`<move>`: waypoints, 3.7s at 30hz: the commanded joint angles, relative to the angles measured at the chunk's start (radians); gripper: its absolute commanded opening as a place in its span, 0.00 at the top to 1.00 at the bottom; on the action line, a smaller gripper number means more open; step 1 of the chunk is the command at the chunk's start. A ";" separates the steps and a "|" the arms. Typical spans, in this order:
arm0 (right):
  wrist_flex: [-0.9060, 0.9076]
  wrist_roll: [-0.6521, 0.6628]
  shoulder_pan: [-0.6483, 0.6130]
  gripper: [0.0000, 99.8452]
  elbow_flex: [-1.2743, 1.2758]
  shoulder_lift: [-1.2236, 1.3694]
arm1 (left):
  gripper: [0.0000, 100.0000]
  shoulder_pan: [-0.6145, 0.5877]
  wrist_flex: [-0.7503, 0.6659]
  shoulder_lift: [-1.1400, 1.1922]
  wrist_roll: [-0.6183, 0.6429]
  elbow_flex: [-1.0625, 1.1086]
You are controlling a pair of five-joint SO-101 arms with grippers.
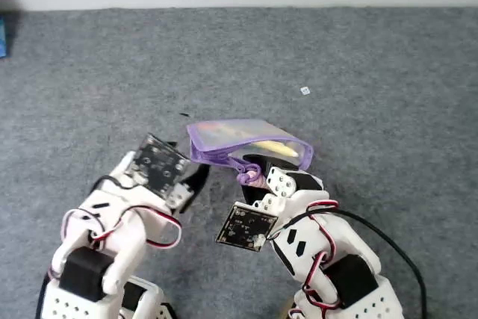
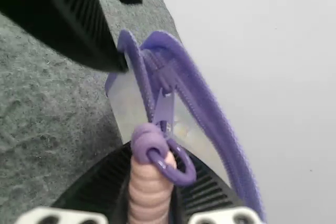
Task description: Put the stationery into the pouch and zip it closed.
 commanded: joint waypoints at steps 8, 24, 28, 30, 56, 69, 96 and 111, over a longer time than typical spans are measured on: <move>-0.038 0.061 0.021 0.99 -0.005 -0.015 | 0.79 0.011 -0.054 -0.002 -0.015 -0.038; -0.036 0.160 -0.047 0.99 0.048 -0.019 | 0.79 0.084 -0.192 -0.008 -0.163 0.067; -0.039 0.161 -0.090 0.99 0.074 -0.019 | 0.79 0.087 -0.190 -0.008 -0.176 0.090; -0.039 0.163 -0.094 0.99 0.080 -0.019 | 0.79 0.089 -0.190 -0.008 -0.183 0.102; -0.041 0.127 -0.044 0.99 0.040 -0.021 | 0.99 0.207 -0.474 -0.009 -0.282 0.297; -0.245 -0.209 0.142 0.91 0.011 -0.019 | 0.99 0.100 -0.482 -0.002 0.066 0.180; -0.251 -0.242 0.186 0.99 -0.026 -0.012 | 0.99 0.072 -0.123 0.218 0.222 -0.120; -0.225 -0.247 0.292 0.98 0.018 -0.019 | 0.99 0.074 -0.081 0.219 0.190 -0.147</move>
